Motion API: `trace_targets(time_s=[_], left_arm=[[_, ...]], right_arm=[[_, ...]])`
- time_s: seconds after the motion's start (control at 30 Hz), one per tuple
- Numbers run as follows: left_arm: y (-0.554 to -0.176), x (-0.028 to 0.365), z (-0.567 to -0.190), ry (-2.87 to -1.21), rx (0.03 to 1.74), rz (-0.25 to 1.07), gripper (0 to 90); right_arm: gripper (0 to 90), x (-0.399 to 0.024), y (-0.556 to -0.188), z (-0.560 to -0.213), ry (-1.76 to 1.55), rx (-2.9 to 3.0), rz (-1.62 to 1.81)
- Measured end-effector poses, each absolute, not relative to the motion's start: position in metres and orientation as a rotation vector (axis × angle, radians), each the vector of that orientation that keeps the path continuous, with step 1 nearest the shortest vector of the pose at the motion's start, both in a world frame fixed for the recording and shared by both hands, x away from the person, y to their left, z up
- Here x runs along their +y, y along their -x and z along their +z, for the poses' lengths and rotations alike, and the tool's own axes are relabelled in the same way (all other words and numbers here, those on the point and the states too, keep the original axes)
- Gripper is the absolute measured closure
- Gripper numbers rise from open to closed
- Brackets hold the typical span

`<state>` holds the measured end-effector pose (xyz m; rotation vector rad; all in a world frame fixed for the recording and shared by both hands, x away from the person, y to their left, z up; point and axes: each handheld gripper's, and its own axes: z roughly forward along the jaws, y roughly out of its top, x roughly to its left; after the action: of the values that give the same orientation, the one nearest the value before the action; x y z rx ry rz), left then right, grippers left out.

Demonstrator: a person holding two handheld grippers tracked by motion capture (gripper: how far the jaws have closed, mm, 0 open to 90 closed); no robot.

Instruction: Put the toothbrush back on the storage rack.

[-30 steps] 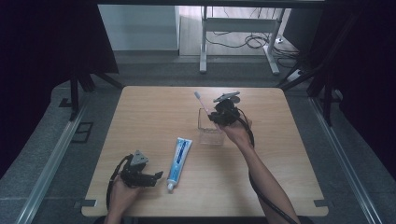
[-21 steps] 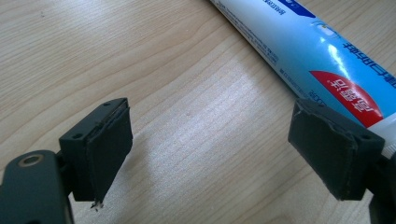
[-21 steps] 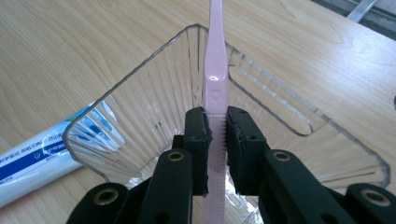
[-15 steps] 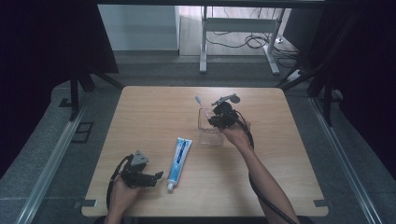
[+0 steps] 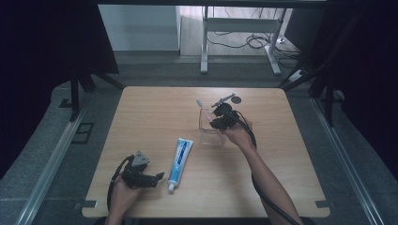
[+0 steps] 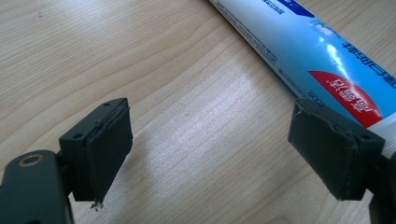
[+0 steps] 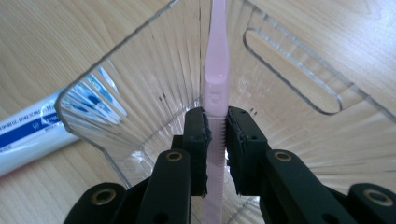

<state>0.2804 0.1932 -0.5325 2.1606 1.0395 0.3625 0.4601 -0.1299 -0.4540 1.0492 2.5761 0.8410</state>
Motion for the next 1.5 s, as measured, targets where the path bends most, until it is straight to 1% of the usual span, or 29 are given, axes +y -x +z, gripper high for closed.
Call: trace_targets(time_s=[0.1, 0.5, 0.73, 0.77, 0.8, 0.83, 0.87, 0.9, 0.93, 0.97, 1.03, 1.13, 1.23, 1.27, 1.33, 1.37, 1.4, 1.5], left_arm=[[-0.281, 0.193, -0.533, -2.163, 1.037, 0.362, 13.8], [-0.28, 0.193, -0.532, -2.16, 1.04, 0.362, 13.8], [-0.28, 0.193, -0.532, -2.146, 1.05, 0.352, 13.8], [-0.28, 0.193, -0.532, -2.145, 1.051, 0.351, 13.8], [-0.28, 0.193, -0.532, -2.145, 1.051, 0.351, 13.8], [-0.28, 0.193, -0.532, -2.144, 1.052, 0.35, 13.8], [-0.28, 0.192, -0.532, -2.145, 1.05, 0.35, 13.8], [-0.281, 0.192, -0.532, -2.15, 1.044, 0.353, 13.8], [-0.281, 0.192, -0.532, -2.15, 1.044, 0.353, 13.8], [-0.281, 0.192, -0.532, -2.152, 1.044, 0.353, 13.8], [-0.281, 0.192, -0.532, -2.152, 1.047, 0.352, 13.8], [-0.281, 0.192, -0.532, -2.157, 1.043, 0.357, 13.8], [-0.281, 0.191, -0.532, -2.158, 1.043, 0.357, 13.8], [-0.28, 0.191, -0.533, -2.156, 1.047, 0.354, 13.8], [-0.28, 0.191, -0.533, -2.155, 1.048, 0.354, 13.8], [-0.28, 0.191, -0.533, -2.156, 1.046, 0.355, 13.8], [-0.28, 0.191, -0.533, -2.155, 1.048, 0.355, 13.8], [-0.28, 0.191, -0.532, -2.153, 1.048, 0.356, 13.8]], right_arm=[[75.4, -0.13, -0.461, -0.455, -1.061, 2.6, 0.821], [74.8, -0.13, -0.46, -0.454, -1.05, 2.591, 0.841], [71.1, -0.131, -0.456, -0.449, -1.041, 2.575, 0.882], [68.3, -0.132, -0.455, -0.447, -1.033, 2.571, 0.9], [68.3, -0.132, -0.455, -0.447, -1.033, 2.571, 0.9], [64.6, -0.133, -0.453, -0.446, -1.026, 2.562, 0.914], [64.6, -0.133, -0.453, -0.446, -1.026, 2.562, 0.914], [61.1, -0.134, -0.451, -0.444, -1.019, 2.551, 0.932], [61.1, -0.134, -0.451, -0.444, -1.019, 2.551, 0.932], [58.2, -0.135, -0.449, -0.442, -1.014, 2.54, 0.954], [56.8, -0.136, -0.448, -0.441, -1.01, 2.533, 0.963], [51.1, -0.139, -0.444, -0.437, -1.014, 2.51, 0.997], [49.6, -0.141, -0.442, -0.435, -1.012, 2.501, 1.012], [47.1, -0.142, -0.44, -0.434, -1.007, 2.496, 1.023], [46.9, -0.143, -0.439, -0.433, -1.002, 2.493, 1.029], [44.1, -0.144, -0.436, -0.432, -0.999, 2.486, 1.035], [44.1, -0.144, -0.436, -0.432, -0.999, 2.486, 1.035], [36.3, -0.146, -0.431, -0.432, -0.996, 2.485, 1.025]])
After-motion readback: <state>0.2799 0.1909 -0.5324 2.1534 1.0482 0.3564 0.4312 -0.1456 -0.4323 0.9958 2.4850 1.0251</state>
